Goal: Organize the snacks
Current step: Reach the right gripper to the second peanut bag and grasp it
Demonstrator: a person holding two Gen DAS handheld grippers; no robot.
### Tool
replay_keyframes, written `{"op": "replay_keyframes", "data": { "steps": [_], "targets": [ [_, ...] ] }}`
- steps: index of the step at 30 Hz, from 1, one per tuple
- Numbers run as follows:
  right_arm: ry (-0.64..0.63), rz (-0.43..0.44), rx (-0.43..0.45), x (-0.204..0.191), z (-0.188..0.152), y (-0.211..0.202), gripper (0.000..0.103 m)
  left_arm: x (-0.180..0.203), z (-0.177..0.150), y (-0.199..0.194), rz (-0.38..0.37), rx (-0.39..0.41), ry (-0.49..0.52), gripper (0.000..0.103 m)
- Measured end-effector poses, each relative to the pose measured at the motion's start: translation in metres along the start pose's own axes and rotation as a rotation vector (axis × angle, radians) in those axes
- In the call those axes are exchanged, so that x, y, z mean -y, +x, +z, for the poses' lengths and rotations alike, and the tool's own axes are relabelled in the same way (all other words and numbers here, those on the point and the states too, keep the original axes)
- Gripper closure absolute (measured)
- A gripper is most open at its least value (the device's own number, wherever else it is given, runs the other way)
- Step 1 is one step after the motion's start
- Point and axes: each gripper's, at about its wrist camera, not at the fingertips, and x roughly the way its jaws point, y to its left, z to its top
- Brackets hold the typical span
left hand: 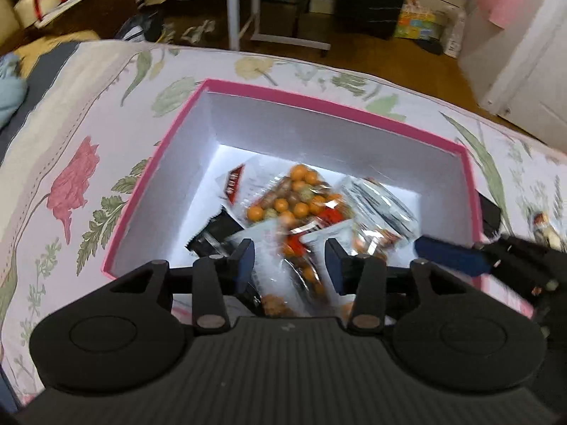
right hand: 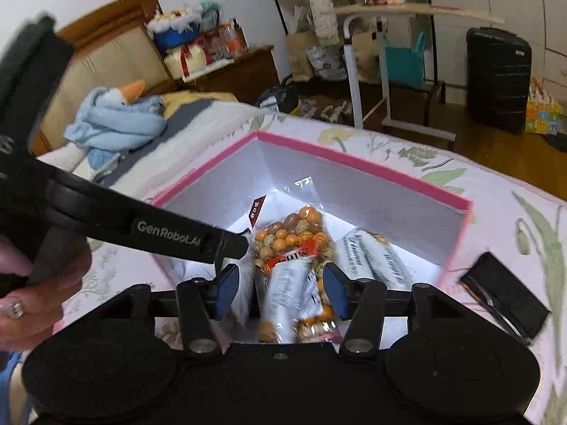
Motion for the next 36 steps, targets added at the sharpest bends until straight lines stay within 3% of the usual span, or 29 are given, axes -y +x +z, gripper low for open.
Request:
{"op": "replay_keyframes", "data": {
  "steps": [6, 11, 16, 28, 33, 36],
  "targets": [
    [-0.003, -0.009, 0.052, 0.006, -0.030, -0.081, 0.041, 0.021, -0.026, -0.036, -0.087, 0.046, 0.060, 0.060],
    [-0.037, -0.125, 0.112, 0.010, -0.076, -0.150, 0.039, 0.060, -0.057, -0.071, -0.160, 0.101, 0.144, 0.056],
    [0.027, -0.189, 0.168, 0.034, -0.115, -0.196, 0.036, 0.109, -0.086, -0.096, -0.240, 0.150, 0.233, 0.051],
    [0.200, -0.370, 0.195, 0.110, -0.190, -0.242, 0.032, 0.194, -0.128, -0.073, -0.408, 0.144, 0.285, 0.046],
    [0.209, -0.478, 0.169, 0.130, -0.217, -0.247, 0.032, 0.222, -0.130, -0.055, -0.469, 0.127, 0.277, 0.044],
    [0.142, -0.559, 0.159, 0.138, -0.230, -0.248, 0.030, 0.245, -0.133, -0.049, -0.477, 0.095, 0.320, 0.044]
  ]
}}
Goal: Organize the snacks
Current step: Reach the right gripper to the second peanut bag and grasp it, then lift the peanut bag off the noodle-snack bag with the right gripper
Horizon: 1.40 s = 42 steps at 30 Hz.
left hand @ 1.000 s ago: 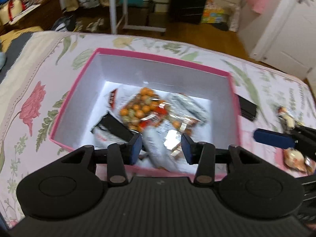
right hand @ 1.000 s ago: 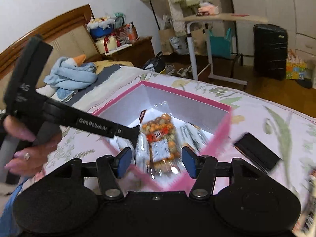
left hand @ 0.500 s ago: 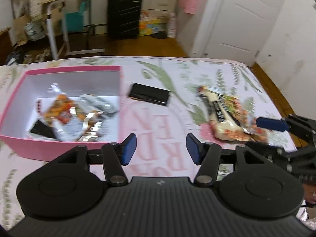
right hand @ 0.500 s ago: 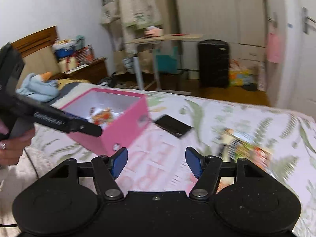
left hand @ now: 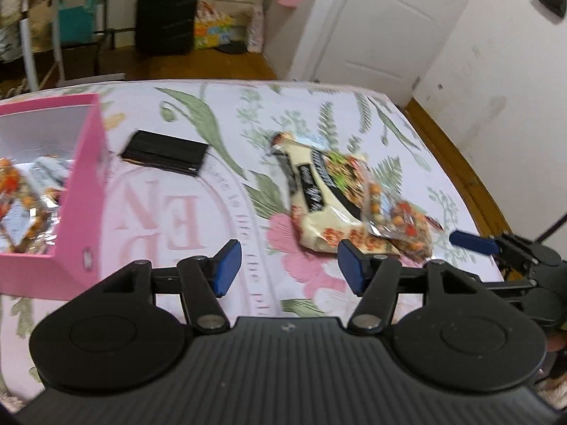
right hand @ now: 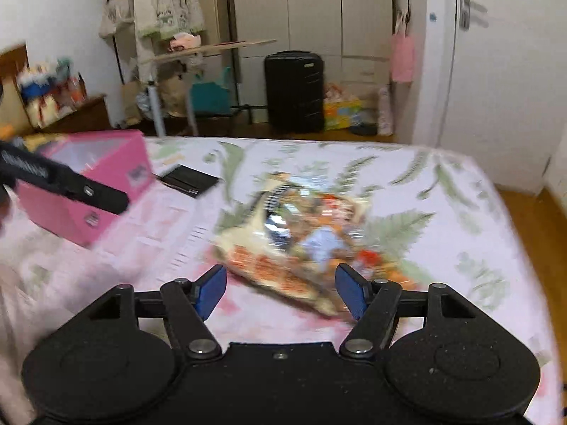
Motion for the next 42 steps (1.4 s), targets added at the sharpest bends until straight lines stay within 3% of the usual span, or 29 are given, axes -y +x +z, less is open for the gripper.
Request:
{"op": "replay_keyframes", "data": {
  "steps": [2, 5, 9, 12, 14, 21, 26, 30, 34, 36, 42],
  "targets": [
    [-0.127, -0.066, 0.015, 0.005, -0.005, 0.006, 0.030, 0.011, 0.001, 0.007, -0.005, -0.020, 0.020, 0.044],
    [-0.279, -0.033, -0.009, 0.020, -0.010, 0.017, 0.030, 0.027, 0.002, 0.021, -0.028, -0.070, 0.021, 0.046],
    [-0.277, 0.063, -0.050, 0.049, -0.004, 0.031, 0.030, 0.050, 0.004, 0.043, -0.086, -0.109, 0.007, 0.048],
    [-0.283, 0.122, -0.050, 0.067, 0.001, 0.040, 0.016, 0.066, 0.005, 0.064, -0.128, -0.131, 0.002, 0.055],
    [-0.309, 0.152, -0.067, 0.072, 0.001, 0.046, 0.014, 0.077, 0.006, 0.079, -0.144, -0.148, -0.002, 0.060],
    [-0.409, 0.214, -0.197, 0.087, 0.001, 0.079, 0.012, 0.101, 0.002, 0.119, -0.182, -0.172, -0.013, 0.070],
    [-0.481, 0.226, -0.244, 0.086, 0.003, 0.101, 0.007, 0.105, -0.001, 0.133, -0.250, -0.152, -0.053, 0.074],
    [-0.497, 0.272, -0.259, 0.087, 0.008, 0.116, 0.001, 0.114, -0.003, 0.140, -0.240, -0.134, -0.031, 0.074],
    [-0.339, 0.359, -0.342, 0.107, 0.008, 0.139, 0.000, 0.110, -0.004, 0.150, -0.229, -0.125, -0.097, 0.074],
    [-0.277, 0.375, -0.301, 0.115, 0.003, 0.137, 0.000, 0.106, -0.005, 0.153, -0.229, -0.114, -0.131, 0.074],
    [-0.071, 0.253, -0.278, 0.105, -0.010, 0.116, 0.003, 0.101, -0.008, 0.162, -0.221, -0.114, -0.178, 0.074]
  ]
}}
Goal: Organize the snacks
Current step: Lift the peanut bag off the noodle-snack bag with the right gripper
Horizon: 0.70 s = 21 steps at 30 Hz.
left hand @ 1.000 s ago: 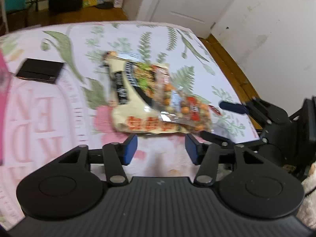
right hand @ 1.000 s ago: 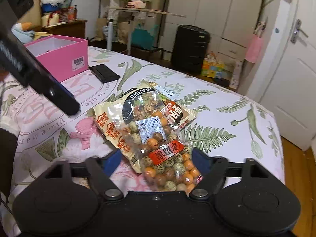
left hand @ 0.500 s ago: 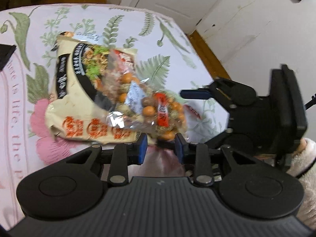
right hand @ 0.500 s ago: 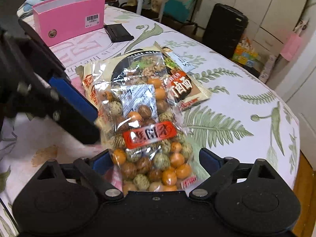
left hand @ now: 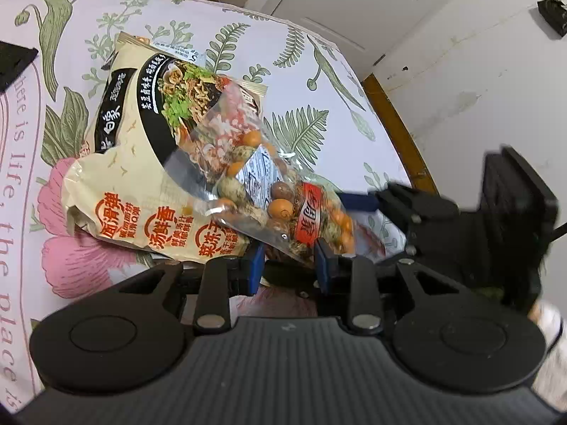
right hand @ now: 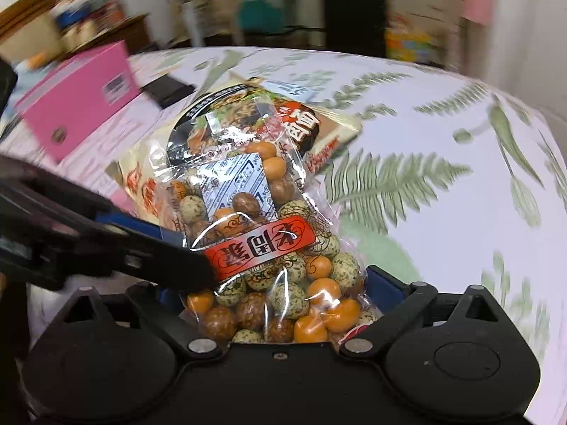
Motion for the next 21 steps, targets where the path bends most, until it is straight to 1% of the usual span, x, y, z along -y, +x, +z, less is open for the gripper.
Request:
{"op": "replay_keyframes", "data": {
  "steps": [2, 4, 5, 6, 9, 11, 13, 15, 17, 19, 21],
  "targets": [
    [0.072, -0.046, 0.005, -0.009, -0.006, -0.004, 0.003, -0.003, -0.001, 0.002, -0.005, -0.007, -0.026, 0.071],
    [0.144, -0.071, 0.027, -0.014, -0.013, -0.007, 0.002, -0.006, -0.003, 0.001, -0.012, 0.000, -0.043, 0.071],
    [0.164, -0.062, 0.036, -0.015, -0.017, -0.010, 0.001, -0.007, -0.005, 0.000, -0.012, 0.006, -0.045, 0.072],
    [0.175, -0.036, 0.040, -0.015, -0.023, -0.014, 0.000, -0.008, -0.006, -0.002, -0.012, 0.005, -0.044, 0.074],
    [0.134, 0.022, 0.028, -0.020, -0.035, -0.022, 0.000, -0.015, -0.005, -0.004, -0.018, -0.007, -0.063, 0.077],
    [0.108, 0.040, 0.029, -0.023, -0.042, -0.026, 0.000, -0.019, -0.004, -0.005, -0.028, -0.014, -0.083, 0.077],
    [0.111, 0.021, 0.035, -0.028, -0.044, -0.025, 0.001, -0.019, -0.005, -0.002, -0.028, -0.030, -0.078, 0.077],
    [0.115, -0.027, 0.038, -0.033, -0.042, -0.024, 0.006, -0.015, -0.006, -0.002, -0.012, -0.040, -0.060, 0.077],
    [0.129, -0.069, 0.036, -0.040, -0.042, -0.025, 0.007, -0.008, -0.009, -0.002, 0.008, -0.044, -0.023, 0.073],
    [0.159, -0.101, 0.032, -0.045, -0.041, -0.026, 0.009, -0.002, -0.011, -0.001, 0.024, -0.055, 0.009, 0.073],
    [0.188, -0.119, 0.035, -0.049, -0.040, -0.028, 0.010, 0.001, -0.011, -0.002, 0.031, -0.063, 0.016, 0.070]
  ]
}}
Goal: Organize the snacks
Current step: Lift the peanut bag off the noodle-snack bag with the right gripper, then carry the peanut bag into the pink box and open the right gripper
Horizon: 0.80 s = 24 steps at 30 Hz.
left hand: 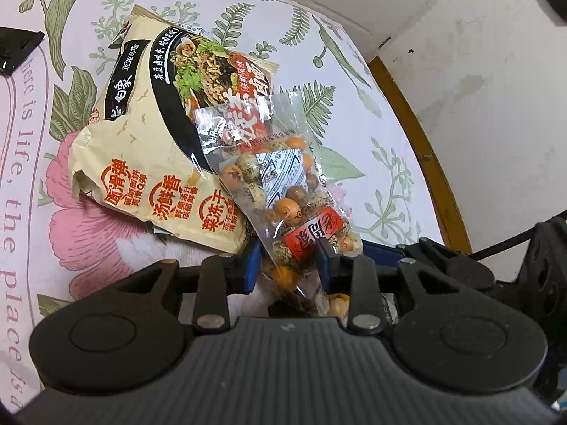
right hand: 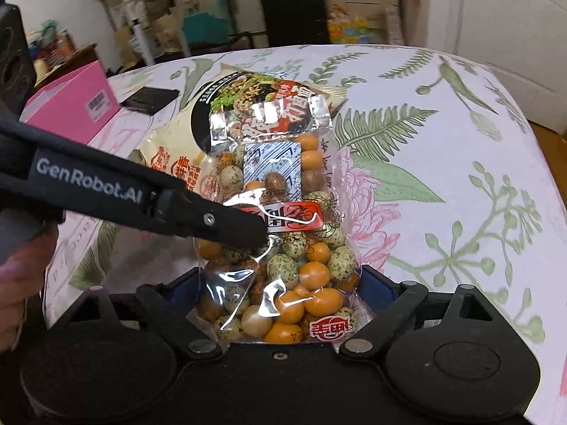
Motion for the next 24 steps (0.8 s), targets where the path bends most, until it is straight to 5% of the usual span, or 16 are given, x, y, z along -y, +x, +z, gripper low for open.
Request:
{"op": "replay_keyframes", "data": {
  "steps": [11, 24],
  "targets": [
    [0.033, -0.012, -0.015, -0.022, 0.008, -0.026, 0.011, 0.020, -0.002, -0.030, 0.047, -0.040, 0.112, 0.070],
    [-0.044, -0.017, -0.058, -0.085, 0.042, -0.070, 0.011, 0.017, 0.002, -0.109, 0.046, -0.033, 0.084, 0.069]
  ]
}}
